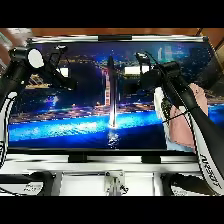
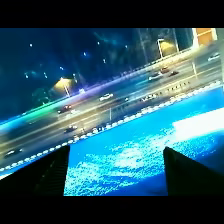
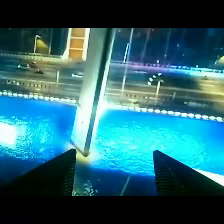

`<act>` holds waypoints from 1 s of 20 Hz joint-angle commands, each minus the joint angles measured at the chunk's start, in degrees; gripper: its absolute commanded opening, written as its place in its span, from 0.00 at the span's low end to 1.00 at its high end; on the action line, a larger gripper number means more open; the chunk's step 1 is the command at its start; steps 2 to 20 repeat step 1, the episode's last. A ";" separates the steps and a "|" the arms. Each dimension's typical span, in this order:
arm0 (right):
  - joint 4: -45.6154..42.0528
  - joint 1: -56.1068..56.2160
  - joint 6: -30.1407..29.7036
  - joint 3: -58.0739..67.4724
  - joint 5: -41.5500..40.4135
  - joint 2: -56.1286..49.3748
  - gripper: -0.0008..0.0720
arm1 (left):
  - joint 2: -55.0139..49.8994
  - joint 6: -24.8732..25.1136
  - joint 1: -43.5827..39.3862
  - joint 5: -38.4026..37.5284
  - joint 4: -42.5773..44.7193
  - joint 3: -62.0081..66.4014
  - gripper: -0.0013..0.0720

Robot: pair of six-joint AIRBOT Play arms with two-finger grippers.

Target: Fold the shirts.

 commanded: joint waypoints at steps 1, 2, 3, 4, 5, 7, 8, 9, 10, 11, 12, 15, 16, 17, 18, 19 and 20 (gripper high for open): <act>0.04 0.02 -0.02 0.04 1.75 -0.02 0.81 | 0.07 0.35 -0.04 0.07 0.24 -0.02 1.00; 0.04 0.02 -0.02 0.04 1.75 -0.02 0.81 | 0.07 0.35 -0.04 0.07 0.24 -0.02 1.00; 0.04 0.02 -0.02 0.04 1.75 -0.02 0.81 | 0.07 0.35 -0.04 0.07 0.24 -0.02 1.00; 0.04 0.02 -0.02 0.04 1.75 -0.02 0.81 | 0.07 0.35 -0.04 0.07 0.24 -0.02 1.00; 0.04 0.02 -0.02 0.04 1.75 -0.02 0.81 | 0.07 0.35 -0.04 0.07 0.24 -0.02 1.00; 0.04 0.02 -0.02 0.04 1.75 -0.02 0.81 | 0.07 0.35 -0.04 0.07 0.24 -0.02 1.00; 0.04 0.02 -0.02 0.04 1.75 -0.02 0.81 | 0.07 0.35 -0.04 0.07 0.24 -0.02 1.00; 0.04 0.02 -0.02 0.04 1.75 -0.02 0.81 | 0.07 0.35 -0.04 0.07 0.24 -0.02 1.00; 0.04 0.02 -0.02 0.04 1.75 -0.02 0.81 | 0.07 0.35 -0.04 0.07 0.24 -0.02 1.00; 0.04 0.02 -0.02 0.04 1.75 -0.02 0.81 | 0.07 0.35 -0.04 0.07 0.24 -0.02 1.00; 0.04 0.02 -0.02 0.04 1.75 -0.02 0.81 | 0.07 0.35 -0.04 0.07 0.24 -0.02 1.00; 0.04 0.02 -0.02 0.04 1.75 -0.02 0.81 | 0.07 0.35 -0.04 0.07 0.24 -0.02 1.00; 0.04 0.02 -0.02 0.04 1.75 -0.02 0.81 | 0.07 0.35 -0.04 0.07 0.24 -0.02 1.00; 0.04 0.02 -0.02 0.04 1.75 -0.02 0.81 | 0.07 0.35 -0.04 0.07 0.24 -0.02 1.00; 0.04 0.02 -0.02 0.04 1.75 -0.02 0.81 | 0.07 0.35 -0.04 0.07 0.24 -0.02 1.00; 0.04 0.02 -0.02 0.04 1.75 -0.02 0.81 | 0.07 0.35 -0.04 0.07 0.24 -0.02 1.00; 0.04 0.02 -0.02 0.04 1.75 -0.02 0.81 | 0.07 0.35 -0.04 0.07 0.24 -0.02 1.00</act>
